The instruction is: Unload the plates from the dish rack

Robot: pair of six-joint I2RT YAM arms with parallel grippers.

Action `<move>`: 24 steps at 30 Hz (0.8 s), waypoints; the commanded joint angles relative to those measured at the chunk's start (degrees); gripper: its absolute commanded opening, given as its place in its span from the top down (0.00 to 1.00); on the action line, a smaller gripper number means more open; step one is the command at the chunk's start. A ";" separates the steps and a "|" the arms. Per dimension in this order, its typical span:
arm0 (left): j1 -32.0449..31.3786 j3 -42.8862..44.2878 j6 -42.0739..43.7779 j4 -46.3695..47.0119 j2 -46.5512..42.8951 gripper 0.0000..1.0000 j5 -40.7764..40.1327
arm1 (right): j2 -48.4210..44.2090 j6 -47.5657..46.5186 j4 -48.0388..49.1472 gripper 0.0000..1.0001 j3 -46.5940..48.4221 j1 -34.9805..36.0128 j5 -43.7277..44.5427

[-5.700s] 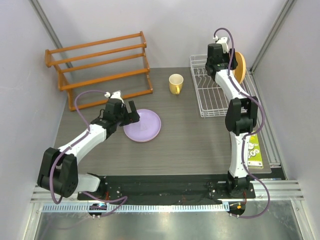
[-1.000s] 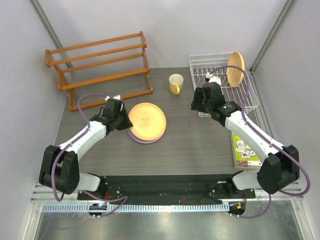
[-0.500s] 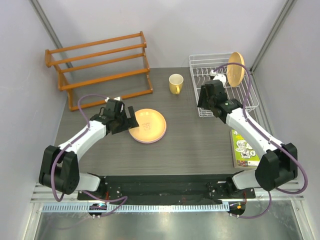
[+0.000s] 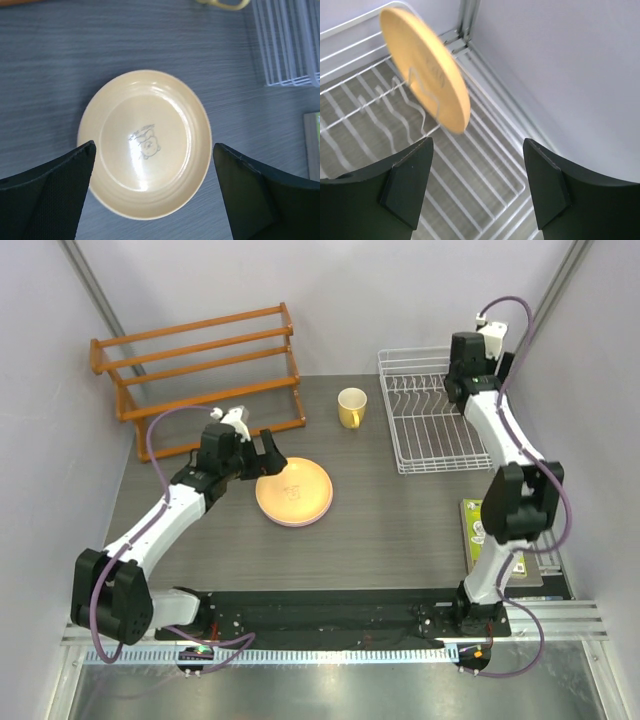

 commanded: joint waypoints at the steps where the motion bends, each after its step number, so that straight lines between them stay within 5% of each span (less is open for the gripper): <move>1: -0.72 0.09 3.92 11.45 -1.25 0.00 8.44 | 11.40 -10.77 5.80 0.22 12.62 -1.69 4.68; 10: -1.16 -2.82 4.45 20.51 0.77 0.00 12.05 | 23.91 -14.67 6.08 0.27 25.65 -6.88 -1.30; 11: -1.16 -2.55 5.41 19.99 1.12 0.01 12.05 | 24.87 -15.63 5.99 0.30 26.26 -6.80 -1.21; 16: -1.16 0.17 7.70 14.36 2.53 0.01 11.96 | 25.33 -16.34 5.99 0.78 27.59 -6.71 -2.88; 18: -1.16 -0.09 7.62 14.71 2.36 0.00 11.87 | 24.97 -16.95 5.90 0.86 27.76 -6.01 -3.67; 24: -1.16 0.08 7.79 14.54 1.83 0.00 10.03 | 24.18 -25.00 13.26 0.90 26.81 -1.62 3.60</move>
